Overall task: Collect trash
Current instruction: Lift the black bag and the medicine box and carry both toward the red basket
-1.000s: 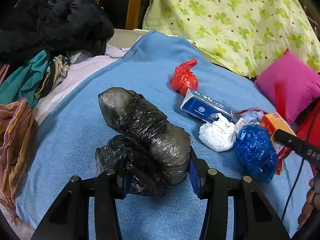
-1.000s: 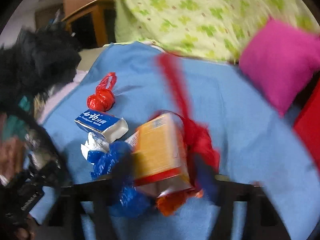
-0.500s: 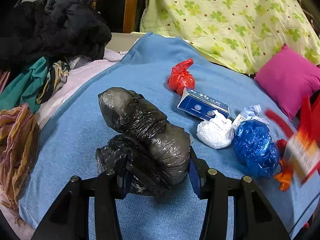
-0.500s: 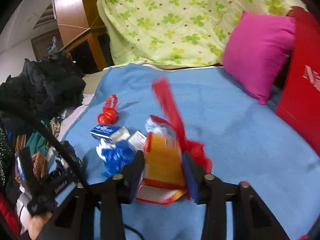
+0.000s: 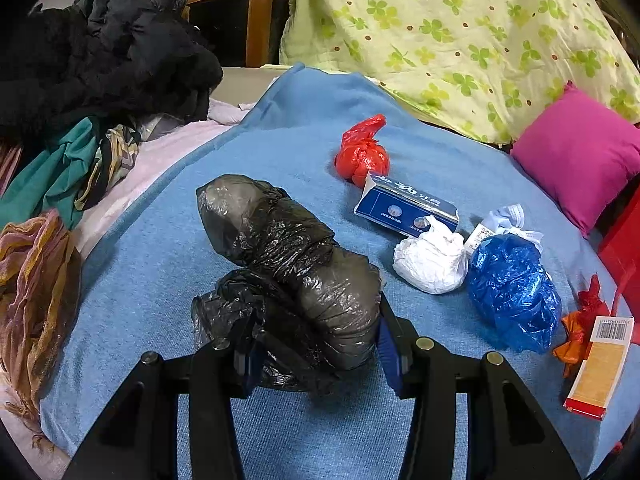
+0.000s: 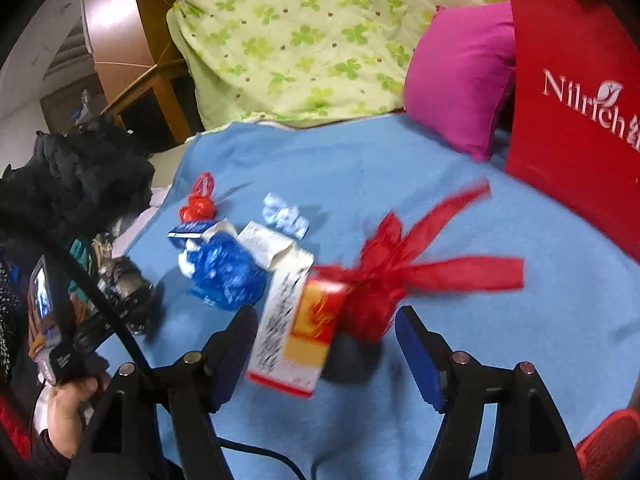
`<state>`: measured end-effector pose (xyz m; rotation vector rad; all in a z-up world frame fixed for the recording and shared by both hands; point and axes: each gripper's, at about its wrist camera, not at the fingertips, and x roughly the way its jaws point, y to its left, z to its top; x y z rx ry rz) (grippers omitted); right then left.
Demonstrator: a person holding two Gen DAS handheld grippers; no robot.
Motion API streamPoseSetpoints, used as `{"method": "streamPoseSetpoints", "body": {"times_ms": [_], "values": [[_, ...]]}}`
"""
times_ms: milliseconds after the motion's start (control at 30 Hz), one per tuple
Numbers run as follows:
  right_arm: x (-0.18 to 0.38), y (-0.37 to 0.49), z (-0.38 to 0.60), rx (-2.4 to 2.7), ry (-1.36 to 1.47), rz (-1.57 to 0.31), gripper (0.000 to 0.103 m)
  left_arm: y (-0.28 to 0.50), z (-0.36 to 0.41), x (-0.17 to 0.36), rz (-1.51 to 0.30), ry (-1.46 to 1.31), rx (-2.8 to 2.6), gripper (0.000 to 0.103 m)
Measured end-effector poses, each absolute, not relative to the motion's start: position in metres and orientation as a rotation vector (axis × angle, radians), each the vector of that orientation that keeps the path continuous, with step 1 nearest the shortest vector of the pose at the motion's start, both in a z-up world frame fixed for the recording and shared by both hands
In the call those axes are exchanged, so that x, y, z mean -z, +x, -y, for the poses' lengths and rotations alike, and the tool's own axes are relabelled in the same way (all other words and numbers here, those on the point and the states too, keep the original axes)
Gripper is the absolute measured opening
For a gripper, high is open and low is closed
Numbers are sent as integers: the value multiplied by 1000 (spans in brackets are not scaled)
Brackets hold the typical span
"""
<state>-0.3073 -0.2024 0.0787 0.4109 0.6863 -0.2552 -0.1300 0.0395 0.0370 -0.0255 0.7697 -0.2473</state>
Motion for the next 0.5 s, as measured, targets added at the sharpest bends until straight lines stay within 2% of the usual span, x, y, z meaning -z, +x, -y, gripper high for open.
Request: {"method": "streamPoseSetpoints", "body": {"times_ms": [233, 267, 300, 333, 500], "values": [[-52, -283, 184, 292, 452, -725, 75, -130, -42, -37, -770, -36, 251, 50], [-47, -277, 182, 294, 444, -734, 73, -130, -42, -37, -770, -36, 252, 50], [-43, -271, 181, 288, 442, -746, 65, -130, -42, -37, -769, -36, 252, 50], [-39, -266, 180, 283, 432, -770, 51, -130, -43, -37, -767, -35, 251, 50], [-56, -277, 167, 212, 389, -744, 51, -133, -42, -39, -751, -29, 247, 50]]}}
